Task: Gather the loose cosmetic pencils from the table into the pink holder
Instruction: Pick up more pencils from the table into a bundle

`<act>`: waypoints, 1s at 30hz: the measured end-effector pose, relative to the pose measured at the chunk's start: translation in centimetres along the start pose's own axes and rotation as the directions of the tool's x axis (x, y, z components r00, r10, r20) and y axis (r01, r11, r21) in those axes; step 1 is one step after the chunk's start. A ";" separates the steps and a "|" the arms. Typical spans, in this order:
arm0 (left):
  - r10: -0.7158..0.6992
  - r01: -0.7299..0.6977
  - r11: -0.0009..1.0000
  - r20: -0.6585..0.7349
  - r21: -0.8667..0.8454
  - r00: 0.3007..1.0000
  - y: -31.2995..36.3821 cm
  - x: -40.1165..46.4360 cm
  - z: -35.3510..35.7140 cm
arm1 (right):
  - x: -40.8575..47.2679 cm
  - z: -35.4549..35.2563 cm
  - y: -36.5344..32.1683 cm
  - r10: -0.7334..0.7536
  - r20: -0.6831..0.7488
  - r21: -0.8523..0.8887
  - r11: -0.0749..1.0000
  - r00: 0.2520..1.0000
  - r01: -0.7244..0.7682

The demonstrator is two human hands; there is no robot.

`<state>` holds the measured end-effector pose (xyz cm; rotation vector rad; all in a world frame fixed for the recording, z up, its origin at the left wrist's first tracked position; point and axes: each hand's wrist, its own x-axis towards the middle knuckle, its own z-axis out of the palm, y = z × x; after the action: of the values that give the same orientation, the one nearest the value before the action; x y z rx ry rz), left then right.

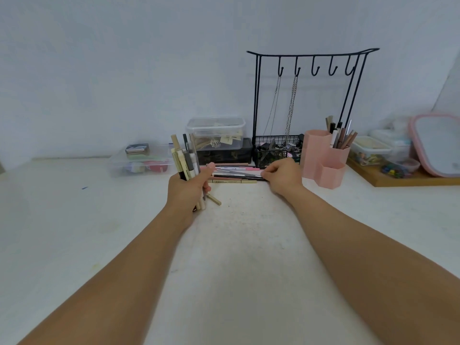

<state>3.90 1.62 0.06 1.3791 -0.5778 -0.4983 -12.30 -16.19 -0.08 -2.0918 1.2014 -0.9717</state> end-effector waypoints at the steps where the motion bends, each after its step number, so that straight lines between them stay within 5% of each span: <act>1: -0.007 0.007 1.000 -0.001 -0.007 1.000 0.0 0.0 0.0 | 0.1 -0.4 0.1 0.025 0.011 0.027 0.999 1.000 -0.025; 20: -0.024 0.022 0.996 0.011 0.092 1.000 0.0 -0.1 0.2 | 0.5 -1.9 -1.2 0.070 0.327 -0.143 0.989 0.942 -0.024; 30: -0.003 0.000 0.995 0.029 0.096 1.000 0.1 -0.1 0.1 | 0.7 -1.9 -1.2 0.071 0.355 -0.134 0.991 0.932 -0.025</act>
<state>3.75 1.58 0.14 1.4659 -0.6312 -0.4977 -12.99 -16.39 2.19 -2.2059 1.1389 -0.4681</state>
